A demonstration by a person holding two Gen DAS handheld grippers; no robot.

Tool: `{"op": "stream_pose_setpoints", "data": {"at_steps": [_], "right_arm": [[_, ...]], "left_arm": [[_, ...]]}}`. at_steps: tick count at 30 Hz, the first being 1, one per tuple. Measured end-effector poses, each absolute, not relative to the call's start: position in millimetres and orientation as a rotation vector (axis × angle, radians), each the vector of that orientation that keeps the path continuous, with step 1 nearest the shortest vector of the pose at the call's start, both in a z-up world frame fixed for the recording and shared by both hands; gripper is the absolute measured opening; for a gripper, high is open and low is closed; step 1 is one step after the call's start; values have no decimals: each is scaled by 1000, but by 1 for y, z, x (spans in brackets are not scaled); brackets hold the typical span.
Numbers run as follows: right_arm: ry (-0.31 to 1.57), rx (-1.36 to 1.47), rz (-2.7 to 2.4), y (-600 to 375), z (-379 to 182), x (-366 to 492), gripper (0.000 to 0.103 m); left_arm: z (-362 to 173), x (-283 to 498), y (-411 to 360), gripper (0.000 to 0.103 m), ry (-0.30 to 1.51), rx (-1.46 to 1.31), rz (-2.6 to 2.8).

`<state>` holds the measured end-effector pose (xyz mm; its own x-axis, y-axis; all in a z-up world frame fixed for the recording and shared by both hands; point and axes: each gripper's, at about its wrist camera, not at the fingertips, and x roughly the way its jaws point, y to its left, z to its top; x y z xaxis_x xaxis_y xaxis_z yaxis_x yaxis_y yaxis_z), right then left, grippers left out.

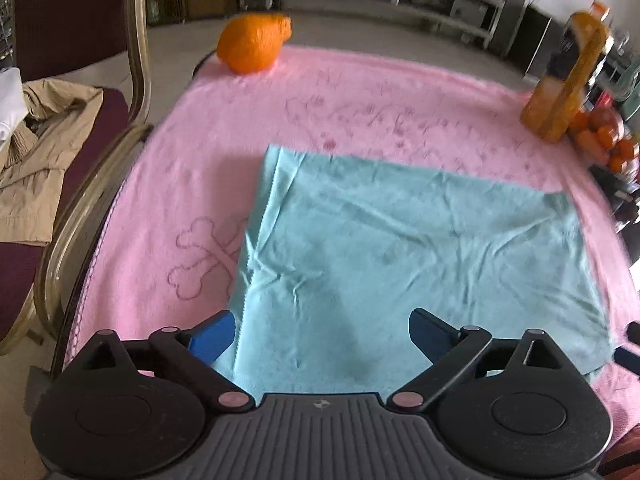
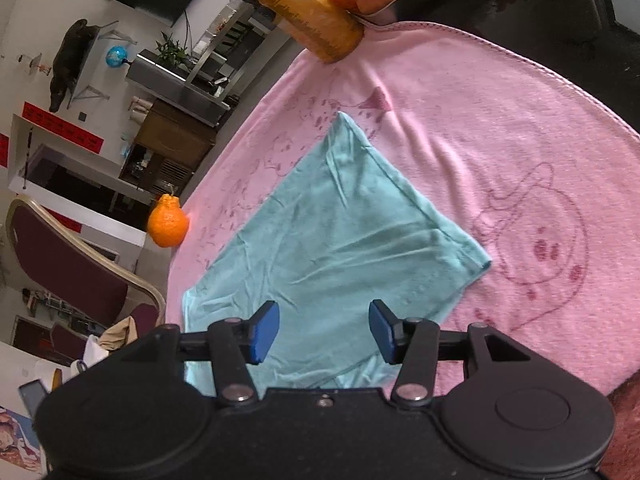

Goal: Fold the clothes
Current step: 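Open both tools and reposition them along the folded teal shirt edge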

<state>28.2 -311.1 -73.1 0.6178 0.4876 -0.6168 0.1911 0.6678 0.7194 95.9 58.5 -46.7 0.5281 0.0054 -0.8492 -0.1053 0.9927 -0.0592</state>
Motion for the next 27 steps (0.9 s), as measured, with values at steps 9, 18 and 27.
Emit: {"op": "stream_pose_setpoints", "data": {"at_steps": [9,18,27], "right_arm": [[908,869,219,-306,-73,30,54],[901,882,216,-307,-73,29,55],[898,878,207,-308,-74,27,56]], "left_arm": [[-50,103,39,96,1017,-75,-111],[-43,98,56,92,941,-197,-122],[-42,95,51,99,944,-173,-210]]}}
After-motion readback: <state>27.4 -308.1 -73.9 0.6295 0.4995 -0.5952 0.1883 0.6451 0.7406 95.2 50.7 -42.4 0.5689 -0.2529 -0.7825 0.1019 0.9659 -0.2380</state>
